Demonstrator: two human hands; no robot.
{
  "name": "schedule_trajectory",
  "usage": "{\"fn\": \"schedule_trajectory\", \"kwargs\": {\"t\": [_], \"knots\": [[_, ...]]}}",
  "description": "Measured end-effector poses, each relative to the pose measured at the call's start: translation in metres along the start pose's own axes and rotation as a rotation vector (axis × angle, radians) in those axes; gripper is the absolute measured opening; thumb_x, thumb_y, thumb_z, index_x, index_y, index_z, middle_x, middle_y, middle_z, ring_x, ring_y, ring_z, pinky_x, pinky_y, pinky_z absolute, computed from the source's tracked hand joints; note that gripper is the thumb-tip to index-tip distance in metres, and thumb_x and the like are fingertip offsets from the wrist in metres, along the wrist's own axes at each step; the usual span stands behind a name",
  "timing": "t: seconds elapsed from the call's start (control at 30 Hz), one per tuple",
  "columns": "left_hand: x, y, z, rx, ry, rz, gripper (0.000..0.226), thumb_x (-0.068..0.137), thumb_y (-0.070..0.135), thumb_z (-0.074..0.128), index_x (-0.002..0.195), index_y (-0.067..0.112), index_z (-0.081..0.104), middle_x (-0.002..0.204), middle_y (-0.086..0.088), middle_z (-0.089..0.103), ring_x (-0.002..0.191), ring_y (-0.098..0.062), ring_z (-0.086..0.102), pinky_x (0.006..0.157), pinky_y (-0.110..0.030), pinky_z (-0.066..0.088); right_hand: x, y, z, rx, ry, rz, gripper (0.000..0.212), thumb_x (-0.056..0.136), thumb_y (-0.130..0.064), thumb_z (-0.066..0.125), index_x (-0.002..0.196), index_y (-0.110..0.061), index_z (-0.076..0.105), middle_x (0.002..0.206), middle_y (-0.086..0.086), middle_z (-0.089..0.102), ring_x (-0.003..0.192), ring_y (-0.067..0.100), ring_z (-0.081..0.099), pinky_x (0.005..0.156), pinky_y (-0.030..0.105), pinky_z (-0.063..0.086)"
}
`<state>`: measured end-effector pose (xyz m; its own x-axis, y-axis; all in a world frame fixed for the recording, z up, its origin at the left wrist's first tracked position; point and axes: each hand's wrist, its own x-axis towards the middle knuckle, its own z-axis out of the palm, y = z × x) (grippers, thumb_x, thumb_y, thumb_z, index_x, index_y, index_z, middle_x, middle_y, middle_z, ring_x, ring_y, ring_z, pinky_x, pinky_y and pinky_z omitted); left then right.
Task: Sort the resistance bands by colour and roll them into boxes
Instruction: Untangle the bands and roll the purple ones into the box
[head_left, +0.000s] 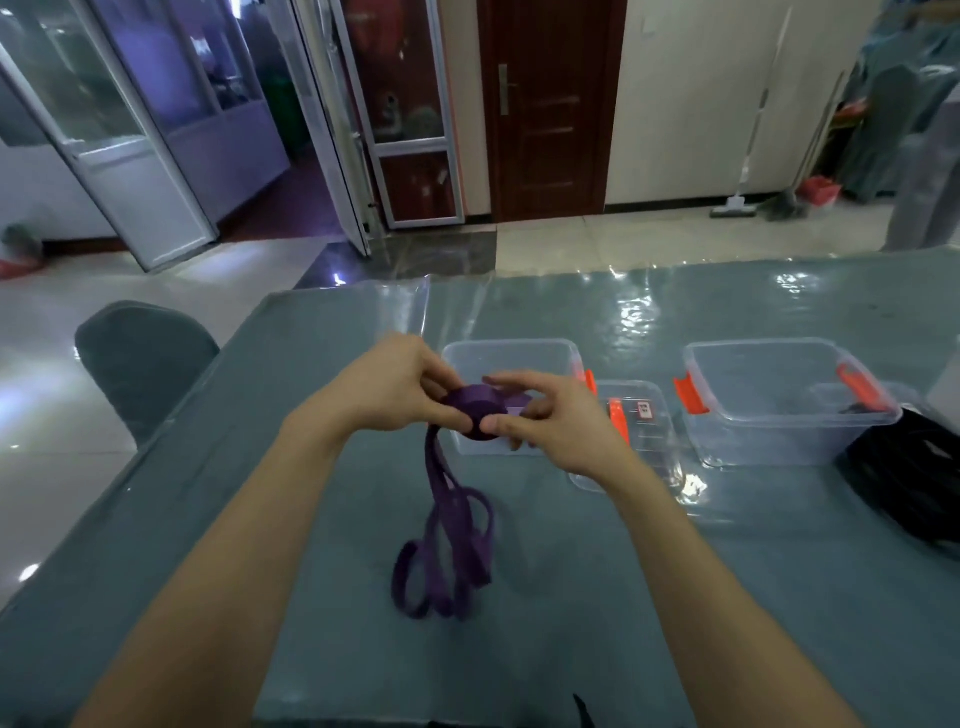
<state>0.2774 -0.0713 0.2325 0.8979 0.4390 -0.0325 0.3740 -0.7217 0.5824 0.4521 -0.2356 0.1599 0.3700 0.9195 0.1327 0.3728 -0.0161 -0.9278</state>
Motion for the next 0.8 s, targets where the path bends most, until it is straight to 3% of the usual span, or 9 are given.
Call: {"fn": "schedule_trajectory", "kwargs": {"t": [0.07, 0.13, 0.23, 0.33, 0.47, 0.57, 0.67, 0.8], "knots": [[0.005, 0.007, 0.001, 0.148, -0.062, 0.031, 0.027, 0.074, 0.037, 0.099, 0.099, 0.033, 0.088, 0.081, 0.018, 0.082, 0.079, 0.002, 0.078, 0.082, -0.032, 0.066, 0.0, 0.0, 0.002, -0.124, -0.057, -0.025, 0.027, 0.086, -0.028, 0.09, 0.109, -0.033, 0.078, 0.078, -0.001, 0.079, 0.065, 0.012, 0.074, 0.074, 0.047, 0.062], [0.009, 0.008, 0.0, 0.127, -0.043, 0.06, 0.029, 0.073, 0.036, 0.099, 0.1, 0.033, 0.088, 0.082, 0.02, 0.081, 0.08, 0.004, 0.078, 0.079, -0.025, 0.064, -0.001, 0.002, 0.004, -0.084, -0.035, -0.053, 0.021, 0.089, -0.022, 0.087, 0.105, -0.031, 0.077, 0.075, 0.001, 0.078, 0.066, 0.014, 0.075, 0.077, 0.047, 0.064], [0.009, -0.004, 0.006, -0.245, 0.057, 0.061, 0.032, 0.073, 0.029, 0.101, 0.102, 0.032, 0.088, 0.091, 0.012, 0.084, 0.091, -0.004, 0.081, 0.082, -0.014, 0.06, -0.002, 0.007, -0.001, 0.103, 0.068, -0.077, 0.022, 0.091, -0.015, 0.085, 0.112, -0.018, 0.079, 0.08, 0.011, 0.079, 0.067, 0.024, 0.075, 0.077, 0.045, 0.064], [0.004, -0.013, 0.034, -0.638, 0.165, 0.066, 0.036, 0.073, 0.025, 0.098, 0.106, 0.032, 0.088, 0.103, 0.0, 0.085, 0.103, -0.016, 0.082, 0.09, -0.019, 0.06, -0.002, 0.013, -0.003, 0.345, 0.139, -0.071, 0.027, 0.091, -0.022, 0.085, 0.117, -0.017, 0.08, 0.092, 0.013, 0.081, 0.071, 0.029, 0.075, 0.076, 0.038, 0.063], [0.006, -0.013, 0.071, -0.817, 0.303, 0.055, 0.032, 0.074, 0.024, 0.094, 0.104, 0.031, 0.088, 0.106, -0.004, 0.085, 0.104, -0.018, 0.082, 0.091, -0.02, 0.06, -0.004, 0.028, 0.011, 0.547, 0.188, -0.025, 0.026, 0.092, -0.02, 0.082, 0.117, -0.014, 0.08, 0.103, 0.014, 0.081, 0.073, 0.027, 0.072, 0.079, 0.033, 0.061], [0.006, -0.019, 0.07, -0.674, 0.259, -0.002, 0.032, 0.075, 0.023, 0.097, 0.105, 0.026, 0.088, 0.101, -0.002, 0.085, 0.1, -0.017, 0.083, 0.091, -0.022, 0.062, -0.007, 0.038, 0.004, 0.465, 0.113, 0.022, 0.03, 0.088, -0.027, 0.087, 0.117, -0.021, 0.079, 0.102, 0.01, 0.081, 0.073, 0.029, 0.076, 0.075, 0.037, 0.061], [0.009, -0.019, 0.059, -0.377, 0.118, -0.032, 0.03, 0.079, 0.017, 0.098, 0.107, 0.021, 0.088, 0.094, 0.003, 0.085, 0.093, -0.013, 0.083, 0.092, -0.032, 0.065, -0.008, 0.039, -0.009, 0.237, 0.062, 0.04, 0.045, 0.08, -0.031, 0.095, 0.121, -0.034, 0.076, 0.109, -0.008, 0.078, 0.062, 0.023, 0.074, 0.059, 0.028, 0.056], [0.021, -0.001, 0.04, -0.014, -0.021, 0.005, 0.027, 0.078, 0.024, 0.097, 0.104, 0.025, 0.088, 0.087, 0.009, 0.084, 0.086, -0.003, 0.081, 0.09, -0.04, 0.066, -0.001, 0.028, -0.01, -0.092, -0.018, 0.042, 0.031, 0.088, -0.026, 0.089, 0.102, -0.044, 0.069, 0.071, -0.018, 0.075, 0.053, 0.004, 0.067, 0.053, 0.013, 0.046]]}}
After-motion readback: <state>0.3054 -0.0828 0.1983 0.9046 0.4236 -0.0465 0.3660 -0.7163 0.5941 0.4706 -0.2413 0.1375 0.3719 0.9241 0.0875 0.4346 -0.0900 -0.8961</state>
